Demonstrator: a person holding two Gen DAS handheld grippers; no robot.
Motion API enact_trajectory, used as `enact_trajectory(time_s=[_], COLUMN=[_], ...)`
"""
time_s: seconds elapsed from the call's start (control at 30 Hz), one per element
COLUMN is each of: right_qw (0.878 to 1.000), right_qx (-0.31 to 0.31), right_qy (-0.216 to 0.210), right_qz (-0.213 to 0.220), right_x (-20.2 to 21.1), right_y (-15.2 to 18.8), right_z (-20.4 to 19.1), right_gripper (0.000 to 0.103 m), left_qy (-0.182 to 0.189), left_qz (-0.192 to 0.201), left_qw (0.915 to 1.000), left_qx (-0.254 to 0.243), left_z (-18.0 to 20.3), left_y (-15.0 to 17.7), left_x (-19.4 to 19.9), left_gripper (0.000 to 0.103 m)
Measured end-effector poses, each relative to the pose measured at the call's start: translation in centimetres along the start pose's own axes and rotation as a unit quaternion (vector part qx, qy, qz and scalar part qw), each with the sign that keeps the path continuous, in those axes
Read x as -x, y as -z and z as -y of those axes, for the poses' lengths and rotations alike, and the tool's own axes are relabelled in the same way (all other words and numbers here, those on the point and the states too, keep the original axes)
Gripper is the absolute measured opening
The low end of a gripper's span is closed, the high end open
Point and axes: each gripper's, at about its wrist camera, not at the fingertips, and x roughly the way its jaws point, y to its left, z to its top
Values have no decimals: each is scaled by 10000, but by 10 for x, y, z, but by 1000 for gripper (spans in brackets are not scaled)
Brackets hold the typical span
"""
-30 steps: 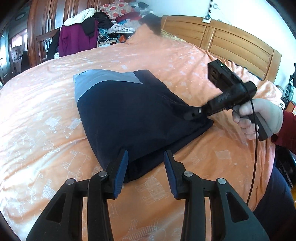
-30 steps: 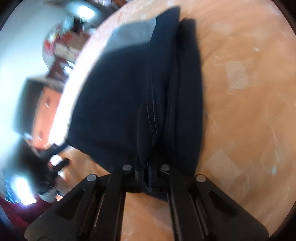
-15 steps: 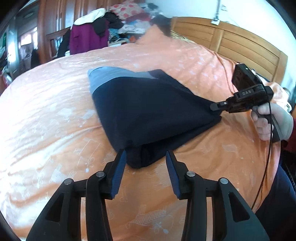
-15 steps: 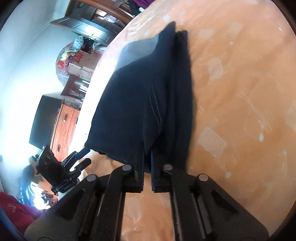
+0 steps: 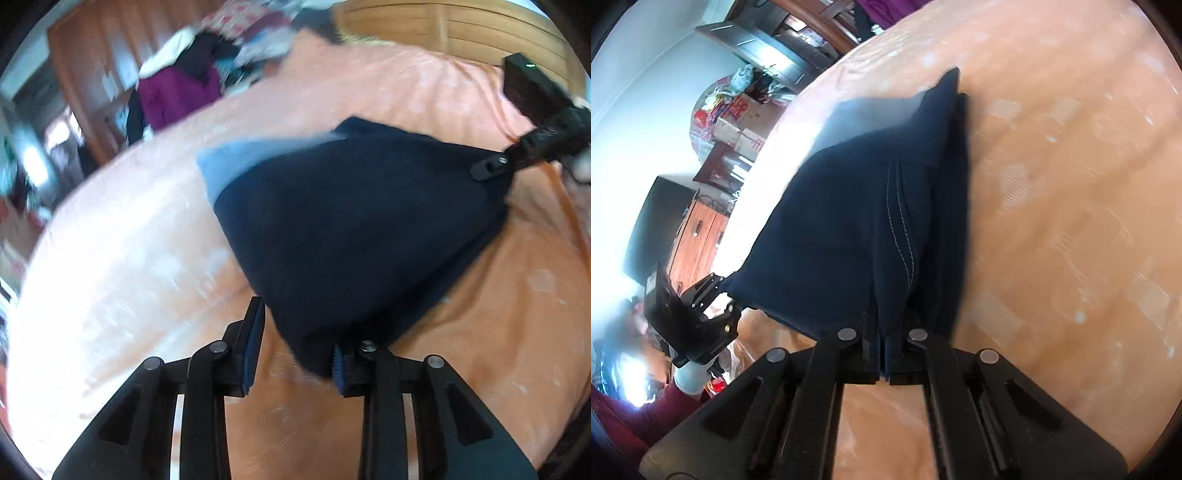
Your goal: Fold small clothes
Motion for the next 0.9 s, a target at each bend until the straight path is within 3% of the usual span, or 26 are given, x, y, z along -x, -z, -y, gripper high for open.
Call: enact_trajectory(time_s=[0.1, 0.17, 0.3, 0.4, 0.47, 0.5, 0.57, 0.6, 0.67, 0.7, 0.73, 0.77, 0.8, 0.83, 0.9], right_qw=[9990, 9975, 9987, 9991, 9989, 9986, 9984, 9983, 9986, 9992, 9997, 9998, 9992, 9983, 9947], right_qx=[-308, -597, -440, -339, -378, -456, -516, -526, -461, -377, -236, -49, 165, 322, 704], right_qy=[-172, -329, -255, -226, -250, -235, -225, -225, -207, -110, 18, 166, 351, 479, 611], right_qz=[-257, -168, -91, 81, 126, 118, 112, 136, 130, 106, 73, 40, 41, 84, 432], right_x=[-30, -34, -27, -13, -10, -12, -16, -17, -16, -14, -11, -4, 6, 13, 40], right_y=[15, 18, 15, 15, 18, 20, 22, 22, 22, 22, 22, 22, 21, 19, 10], right_z=[13, 27, 21, 16, 17, 22, 29, 30, 28, 25, 19, 12, 2, -10, -32], right_gripper=[0, 0, 0, 0, 0, 0, 0, 0, 0, 0, 2, 7, 18, 38, 49], left_qy=[326, 595, 838, 872, 821, 799, 861, 931, 1117, 1149, 1226, 1282, 1281, 1266, 1288], left_qz=[-676, -540, -476, -76, 415, 686, 823, 627, -275, -395, -209, -269, -269, -109, 119], left_qw=[9967, 9968, 9951, 9945, 9921, 9904, 9896, 9916, 9930, 9924, 9919, 9908, 9905, 9907, 9899], left_qx=[-302, -47, 225, 582, 854, 901, 802, 636, 284, 202, 270, 347, 417, 482, 574], left_z=[4, -5, -16, -28, -41, -45, -47, -42, -28, -23, -28, -32, -38, -44, -51], left_y=[32, 37, 34, 35, 24, 15, 0, -4, 4, 14, 16, 13, 7, 4, 3], left_x=[-45, -48, -19, 19, 42, 48, 35, 13, -46, -63, -61, -58, -50, -37, -19], left_gripper=[46, 47, 43, 43, 43, 43, 43, 43, 43, 46, 45, 46, 46, 44, 44])
